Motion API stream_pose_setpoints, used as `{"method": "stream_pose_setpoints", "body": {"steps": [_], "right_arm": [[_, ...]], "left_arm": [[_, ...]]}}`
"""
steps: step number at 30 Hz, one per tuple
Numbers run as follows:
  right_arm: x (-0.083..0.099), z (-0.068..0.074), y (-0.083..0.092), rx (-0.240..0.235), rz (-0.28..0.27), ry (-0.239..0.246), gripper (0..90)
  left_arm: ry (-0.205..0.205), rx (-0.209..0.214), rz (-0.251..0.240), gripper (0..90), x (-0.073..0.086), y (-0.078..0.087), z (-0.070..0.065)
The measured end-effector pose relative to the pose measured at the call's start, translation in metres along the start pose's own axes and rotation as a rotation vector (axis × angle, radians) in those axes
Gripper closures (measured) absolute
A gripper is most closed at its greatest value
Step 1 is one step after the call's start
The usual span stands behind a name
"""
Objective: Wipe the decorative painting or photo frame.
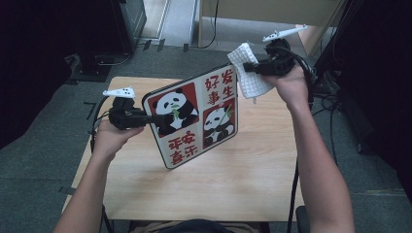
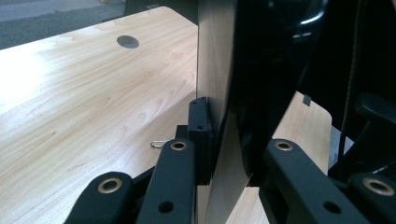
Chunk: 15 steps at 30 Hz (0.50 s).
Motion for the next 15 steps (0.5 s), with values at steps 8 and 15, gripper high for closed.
{"method": "stream_pose_setpoints", "body": {"steps": [8, 15], "right_arm": [[-0.027, 0.012, -0.012, -0.02, -0.015, 0.016, 78.2], [-0.011, 0.012, -0.034, -0.026, 0.023, -0.002, 78.1]], "left_arm": [[0.006, 0.011, 0.003, 79.9, 0.0, 0.001, 0.001], [0.012, 0.021, 0.011, 79.9, 0.0, 0.002, 0.002]]}}
Point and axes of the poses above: each handheld gripper's, and its own axes: y roughly backward along the jaws, x roughly out of its underside, z roughly to its left, the point moved 10 cm from there along -y, roughly forward along the jaws, and after that the axes turned 11 degrees about -z, right-handed, at the moved point
